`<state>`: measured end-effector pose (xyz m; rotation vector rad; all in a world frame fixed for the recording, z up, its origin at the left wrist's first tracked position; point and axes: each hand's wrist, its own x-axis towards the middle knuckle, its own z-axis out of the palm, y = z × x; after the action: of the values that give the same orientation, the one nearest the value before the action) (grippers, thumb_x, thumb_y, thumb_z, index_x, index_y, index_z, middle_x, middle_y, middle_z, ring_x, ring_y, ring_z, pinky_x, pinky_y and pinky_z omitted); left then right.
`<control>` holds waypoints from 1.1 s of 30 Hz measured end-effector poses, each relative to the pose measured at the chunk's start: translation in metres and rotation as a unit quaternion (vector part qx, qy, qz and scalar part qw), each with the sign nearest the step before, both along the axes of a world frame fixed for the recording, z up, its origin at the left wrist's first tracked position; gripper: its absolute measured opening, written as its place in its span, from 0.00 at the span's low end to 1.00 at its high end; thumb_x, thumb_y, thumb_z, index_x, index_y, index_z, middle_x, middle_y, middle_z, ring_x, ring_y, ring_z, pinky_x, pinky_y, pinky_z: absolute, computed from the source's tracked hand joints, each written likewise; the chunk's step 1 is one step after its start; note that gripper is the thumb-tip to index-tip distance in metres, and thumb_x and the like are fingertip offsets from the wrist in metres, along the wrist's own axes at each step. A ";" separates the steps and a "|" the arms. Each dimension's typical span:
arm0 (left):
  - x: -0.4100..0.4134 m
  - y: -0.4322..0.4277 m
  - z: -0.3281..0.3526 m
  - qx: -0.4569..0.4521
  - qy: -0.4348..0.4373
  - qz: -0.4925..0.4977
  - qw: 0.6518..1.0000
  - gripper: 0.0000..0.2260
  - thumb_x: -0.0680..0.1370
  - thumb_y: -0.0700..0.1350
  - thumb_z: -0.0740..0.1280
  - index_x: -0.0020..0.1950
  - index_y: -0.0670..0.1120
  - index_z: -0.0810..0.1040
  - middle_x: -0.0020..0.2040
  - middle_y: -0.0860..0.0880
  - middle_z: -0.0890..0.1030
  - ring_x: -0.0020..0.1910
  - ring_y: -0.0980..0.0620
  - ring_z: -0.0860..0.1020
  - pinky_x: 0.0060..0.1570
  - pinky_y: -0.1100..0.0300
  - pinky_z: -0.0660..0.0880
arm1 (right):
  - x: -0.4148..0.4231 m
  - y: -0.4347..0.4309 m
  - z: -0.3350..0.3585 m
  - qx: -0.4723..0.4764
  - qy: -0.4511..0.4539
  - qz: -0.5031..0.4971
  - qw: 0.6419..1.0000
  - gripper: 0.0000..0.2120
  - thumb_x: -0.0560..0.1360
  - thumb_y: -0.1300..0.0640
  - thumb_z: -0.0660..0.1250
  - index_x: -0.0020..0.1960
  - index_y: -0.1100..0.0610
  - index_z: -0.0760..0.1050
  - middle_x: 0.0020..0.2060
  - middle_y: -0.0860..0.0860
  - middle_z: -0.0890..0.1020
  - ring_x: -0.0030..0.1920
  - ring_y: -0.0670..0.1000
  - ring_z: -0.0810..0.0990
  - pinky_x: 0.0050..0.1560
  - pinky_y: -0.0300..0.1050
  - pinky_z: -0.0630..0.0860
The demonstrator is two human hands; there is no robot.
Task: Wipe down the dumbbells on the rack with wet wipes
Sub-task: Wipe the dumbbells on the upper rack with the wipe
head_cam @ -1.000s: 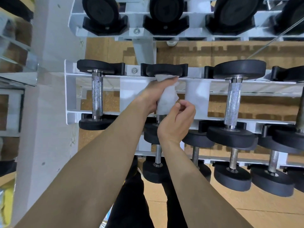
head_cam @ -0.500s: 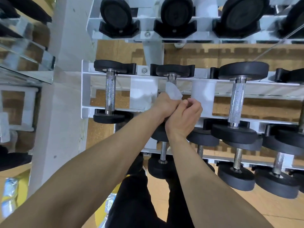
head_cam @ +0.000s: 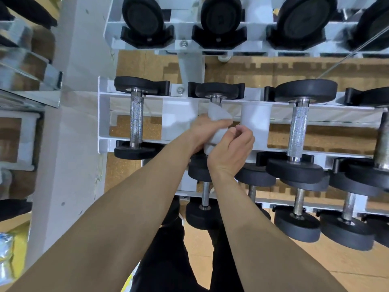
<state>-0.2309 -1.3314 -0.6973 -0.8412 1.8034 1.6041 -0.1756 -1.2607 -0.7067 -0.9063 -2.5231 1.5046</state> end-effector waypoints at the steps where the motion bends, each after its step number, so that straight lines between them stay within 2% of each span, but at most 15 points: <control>1: 0.007 0.000 0.000 -0.016 -0.006 -0.030 0.999 0.32 0.64 0.63 0.78 0.60 0.44 0.80 0.53 0.45 0.85 0.53 0.46 0.83 0.57 0.47 0.81 | 0.000 0.001 0.000 -0.001 -0.001 -0.001 1.000 0.15 0.81 0.50 0.56 0.60 0.59 0.72 0.56 0.53 0.75 0.56 0.54 0.71 0.58 0.48 0.68; 2: 0.012 0.000 0.000 -0.030 -0.008 -0.057 0.998 0.35 0.63 0.65 0.77 0.62 0.44 0.78 0.54 0.45 0.84 0.55 0.46 0.82 0.56 0.47 0.80 | 0.000 0.001 0.000 -0.002 -0.002 -0.003 1.000 0.15 0.81 0.51 0.56 0.60 0.59 0.72 0.56 0.53 0.75 0.56 0.54 0.71 0.58 0.48 0.68; 3: 0.017 0.001 0.005 -0.037 -0.002 -0.079 0.996 0.34 0.65 0.64 0.76 0.62 0.44 0.77 0.54 0.45 0.83 0.55 0.45 0.81 0.55 0.49 0.79 | 0.000 0.002 0.001 -0.004 -0.002 -0.004 1.000 0.14 0.81 0.52 0.57 0.60 0.59 0.72 0.56 0.53 0.75 0.56 0.54 0.71 0.57 0.48 0.68; 6: 0.021 0.002 0.011 -0.072 0.019 -0.122 0.990 0.16 0.78 0.53 0.72 0.58 0.43 0.76 0.50 0.46 0.81 0.51 0.47 0.79 0.49 0.56 0.76 | -0.002 0.003 0.003 -0.010 -0.008 -0.008 1.000 0.12 0.82 0.53 0.57 0.60 0.58 0.72 0.56 0.52 0.75 0.56 0.54 0.71 0.57 0.49 0.69; 8: 0.023 0.003 0.012 -0.112 0.031 -0.123 0.986 0.09 0.81 0.47 0.69 0.55 0.43 0.76 0.51 0.45 0.82 0.53 0.46 0.79 0.48 0.55 0.76 | -0.002 0.003 0.003 -0.013 -0.008 -0.009 1.000 0.13 0.81 0.52 0.57 0.60 0.58 0.72 0.56 0.52 0.74 0.55 0.53 0.71 0.57 0.50 0.70; 10: 0.021 0.005 0.012 -0.134 0.033 -0.082 0.987 0.05 0.81 0.44 0.68 0.53 0.46 0.74 0.51 0.45 0.80 0.53 0.46 0.79 0.48 0.55 0.75 | -0.001 0.003 0.002 -0.008 0.002 -0.004 1.000 0.17 0.80 0.48 0.54 0.60 0.58 0.72 0.55 0.52 0.75 0.54 0.52 0.71 0.57 0.50 0.70; 13: 0.005 0.007 0.007 -0.125 0.042 -0.022 0.991 0.10 0.79 0.46 0.71 0.56 0.46 0.72 0.46 0.49 0.78 0.47 0.52 0.78 0.49 0.56 0.75 | 0.000 0.002 0.000 -0.006 0.008 -0.002 1.000 0.21 0.79 0.45 0.51 0.59 0.58 0.72 0.55 0.51 0.74 0.53 0.50 0.70 0.56 0.50 0.70; 16: -0.018 0.009 0.005 -0.020 0.037 0.075 0.996 0.15 0.75 0.48 0.76 0.57 0.44 0.78 0.49 0.46 0.84 0.50 0.46 0.83 0.54 0.51 0.80 | -0.001 0.001 -0.002 -0.003 0.011 0.000 1.000 0.20 0.80 0.46 0.52 0.60 0.58 0.72 0.56 0.51 0.75 0.54 0.52 0.71 0.58 0.52 0.71; 18: -0.026 0.007 0.005 0.054 0.034 0.112 0.992 0.12 0.75 0.48 0.77 0.53 0.43 0.82 0.47 0.45 0.87 0.47 0.45 0.85 0.52 0.51 0.81 | 0.000 0.001 -0.001 -0.005 0.012 0.003 1.000 0.21 0.79 0.45 0.51 0.59 0.59 0.72 0.56 0.52 0.75 0.54 0.52 0.71 0.58 0.49 0.70; 20: -0.026 0.005 0.004 0.086 0.027 0.120 0.989 0.11 0.76 0.48 0.76 0.52 0.43 0.82 0.44 0.44 0.86 0.43 0.46 0.85 0.48 0.51 0.82 | 0.000 0.001 -0.001 -0.001 0.012 0.010 1.000 0.21 0.80 0.46 0.51 0.59 0.59 0.72 0.55 0.51 0.75 0.54 0.52 0.70 0.58 0.48 0.69; 23: -0.012 0.002 0.003 0.091 0.015 0.092 0.991 0.11 0.78 0.48 0.74 0.54 0.42 0.81 0.48 0.42 0.87 0.44 0.47 0.84 0.47 0.54 0.82 | 0.000 0.001 -0.001 0.002 0.007 0.015 1.000 0.18 0.80 0.49 0.53 0.60 0.60 0.72 0.56 0.53 0.75 0.54 0.52 0.71 0.58 0.47 0.68; 26: 0.008 0.000 0.006 0.063 -0.005 0.034 0.997 0.12 0.79 0.50 0.73 0.57 0.44 0.81 0.50 0.46 0.86 0.45 0.52 0.84 0.42 0.61 0.82 | 0.000 0.001 0.001 0.000 0.003 0.020 1.000 0.16 0.81 0.50 0.55 0.60 0.60 0.72 0.56 0.54 0.75 0.54 0.53 0.71 0.58 0.47 0.68; 29: 0.015 0.001 0.005 0.014 0.011 -0.015 1.000 0.17 0.78 0.51 0.72 0.64 0.44 0.78 0.54 0.47 0.84 0.51 0.51 0.82 0.48 0.60 0.79 | -0.001 0.002 0.002 0.002 -0.002 0.018 1.000 0.15 0.81 0.51 0.56 0.60 0.60 0.72 0.56 0.54 0.75 0.55 0.55 0.72 0.59 0.53 0.70; 31: 0.016 0.003 0.010 -0.023 0.025 -0.065 0.997 0.16 0.79 0.52 0.71 0.62 0.45 0.77 0.53 0.48 0.83 0.52 0.50 0.82 0.50 0.59 0.78 | -0.001 0.003 0.002 0.003 -0.007 0.020 1.000 0.15 0.81 0.51 0.56 0.61 0.59 0.72 0.57 0.54 0.75 0.56 0.54 0.71 0.58 0.52 0.70; 33: 0.020 0.003 0.015 -0.066 0.045 -0.117 0.990 0.14 0.79 0.53 0.71 0.58 0.45 0.78 0.48 0.50 0.84 0.49 0.51 0.82 0.46 0.61 0.78 | 0.000 0.004 0.002 0.002 -0.007 0.017 1.000 0.16 0.81 0.50 0.55 0.61 0.59 0.72 0.57 0.53 0.75 0.56 0.52 0.71 0.57 0.48 0.69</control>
<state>-0.2112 -1.3286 -0.6827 -0.5953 2.0070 1.4043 -0.1761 -1.2571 -0.7045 -0.8797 -2.5630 1.5066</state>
